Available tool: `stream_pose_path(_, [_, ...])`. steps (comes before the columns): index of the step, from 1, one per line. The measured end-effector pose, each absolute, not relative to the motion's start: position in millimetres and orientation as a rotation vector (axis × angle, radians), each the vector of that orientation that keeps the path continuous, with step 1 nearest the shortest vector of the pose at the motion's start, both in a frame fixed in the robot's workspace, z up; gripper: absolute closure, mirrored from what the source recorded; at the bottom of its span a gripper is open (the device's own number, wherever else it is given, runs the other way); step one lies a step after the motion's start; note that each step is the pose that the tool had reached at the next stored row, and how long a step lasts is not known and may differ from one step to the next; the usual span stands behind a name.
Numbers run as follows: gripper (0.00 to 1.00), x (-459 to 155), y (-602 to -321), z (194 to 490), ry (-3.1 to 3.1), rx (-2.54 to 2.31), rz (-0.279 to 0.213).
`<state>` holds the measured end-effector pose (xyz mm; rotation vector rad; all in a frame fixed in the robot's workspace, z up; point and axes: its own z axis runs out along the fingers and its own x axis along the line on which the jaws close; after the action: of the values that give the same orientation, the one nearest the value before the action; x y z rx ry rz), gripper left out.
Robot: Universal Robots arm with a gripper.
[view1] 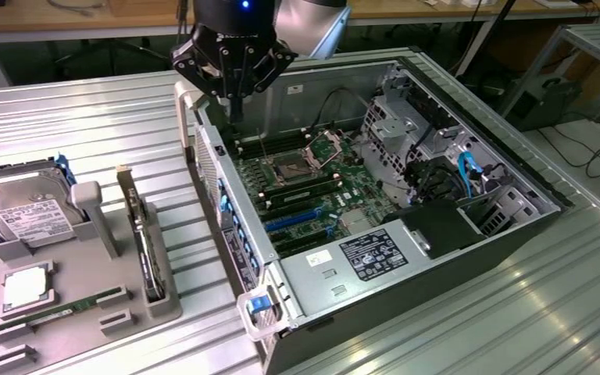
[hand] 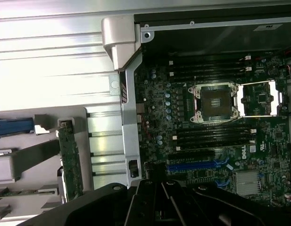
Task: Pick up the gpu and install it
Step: 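Reach for the gpu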
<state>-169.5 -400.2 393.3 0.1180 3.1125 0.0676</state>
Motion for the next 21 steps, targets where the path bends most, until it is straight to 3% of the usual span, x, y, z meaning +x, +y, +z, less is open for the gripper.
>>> stream_pose_path(21, [0.89, -179.6, -400.5, 393.3, 3.113, 0.118, 0.068])
